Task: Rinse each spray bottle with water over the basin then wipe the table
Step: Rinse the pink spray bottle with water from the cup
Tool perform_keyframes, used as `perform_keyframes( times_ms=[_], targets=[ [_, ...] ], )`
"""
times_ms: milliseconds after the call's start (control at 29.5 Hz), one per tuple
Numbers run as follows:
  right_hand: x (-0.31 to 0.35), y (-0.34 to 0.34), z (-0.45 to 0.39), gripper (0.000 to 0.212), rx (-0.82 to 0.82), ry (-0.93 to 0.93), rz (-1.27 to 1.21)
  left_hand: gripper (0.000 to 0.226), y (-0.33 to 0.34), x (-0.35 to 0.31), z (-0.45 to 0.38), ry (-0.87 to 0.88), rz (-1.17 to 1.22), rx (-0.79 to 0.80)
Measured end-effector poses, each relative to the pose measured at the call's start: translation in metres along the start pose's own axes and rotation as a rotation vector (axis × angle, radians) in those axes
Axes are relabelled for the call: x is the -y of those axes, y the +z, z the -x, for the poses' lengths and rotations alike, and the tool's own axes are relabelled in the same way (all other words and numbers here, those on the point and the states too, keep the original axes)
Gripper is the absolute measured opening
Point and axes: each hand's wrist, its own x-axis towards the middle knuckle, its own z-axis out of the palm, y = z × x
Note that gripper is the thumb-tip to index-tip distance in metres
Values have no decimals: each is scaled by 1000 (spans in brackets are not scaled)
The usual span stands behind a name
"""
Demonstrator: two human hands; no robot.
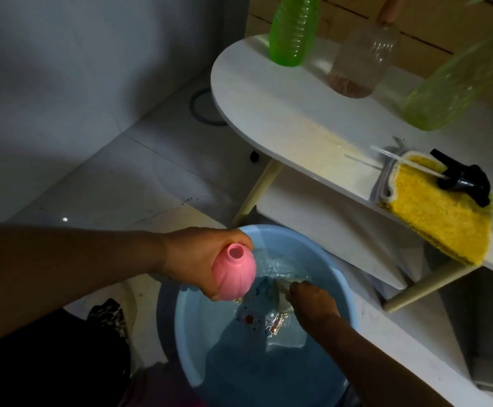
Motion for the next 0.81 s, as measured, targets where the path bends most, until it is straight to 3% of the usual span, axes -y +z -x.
perform_keyframes(
  times_ms=[237, 373, 813],
  targets=[
    [-12, -14, -5, 24, 2, 169, -488, 85, -3, -3, 2, -8, -7, -2],
    [-26, -40, 11, 45, -66, 221, -827, 83, -7, -7, 6, 3, -4, -15],
    [-14, -168, 91, 35, -324, 82, -995, 91, -7, -12, 9, 34, -106, -47]
  ],
)
